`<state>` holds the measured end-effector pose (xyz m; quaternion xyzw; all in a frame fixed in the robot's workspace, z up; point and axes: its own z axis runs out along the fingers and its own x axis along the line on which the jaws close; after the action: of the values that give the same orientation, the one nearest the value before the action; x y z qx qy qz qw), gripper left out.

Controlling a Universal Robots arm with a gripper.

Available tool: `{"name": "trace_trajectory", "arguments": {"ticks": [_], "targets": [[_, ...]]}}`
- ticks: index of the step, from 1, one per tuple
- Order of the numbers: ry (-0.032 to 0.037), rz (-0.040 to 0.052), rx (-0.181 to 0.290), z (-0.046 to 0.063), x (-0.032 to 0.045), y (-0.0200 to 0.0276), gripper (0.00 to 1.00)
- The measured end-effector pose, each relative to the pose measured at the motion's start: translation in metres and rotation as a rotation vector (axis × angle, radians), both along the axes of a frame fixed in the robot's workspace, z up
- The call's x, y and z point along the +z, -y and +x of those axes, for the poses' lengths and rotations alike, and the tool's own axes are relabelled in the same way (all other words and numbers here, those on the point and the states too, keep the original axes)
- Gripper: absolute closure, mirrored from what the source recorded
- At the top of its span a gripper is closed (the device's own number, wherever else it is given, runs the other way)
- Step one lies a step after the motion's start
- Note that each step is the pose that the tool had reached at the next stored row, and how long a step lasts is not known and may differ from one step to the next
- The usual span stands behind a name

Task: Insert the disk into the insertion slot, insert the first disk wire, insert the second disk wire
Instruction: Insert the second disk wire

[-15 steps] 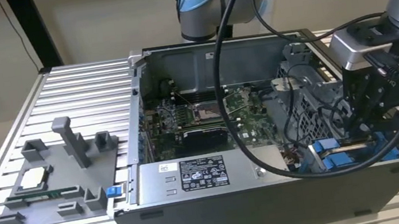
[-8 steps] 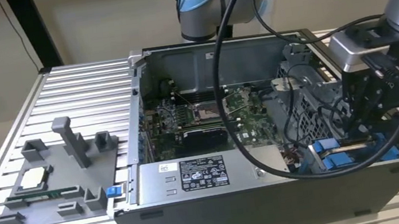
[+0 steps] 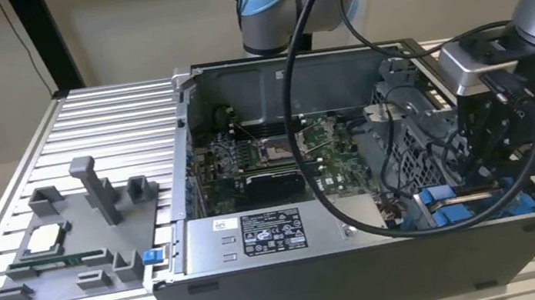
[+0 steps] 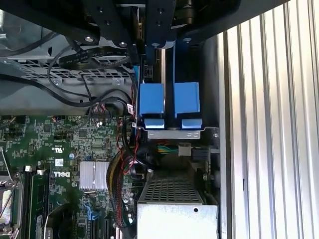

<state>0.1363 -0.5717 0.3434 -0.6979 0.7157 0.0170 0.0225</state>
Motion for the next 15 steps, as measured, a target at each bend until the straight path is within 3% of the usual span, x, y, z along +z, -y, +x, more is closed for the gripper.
{"name": "trace_trajectory", "arguments": {"ticks": [15], "targets": [[-0.0012,0.0001,-0.008,-0.0001,-0.0034,-0.0001,1.0]]}}
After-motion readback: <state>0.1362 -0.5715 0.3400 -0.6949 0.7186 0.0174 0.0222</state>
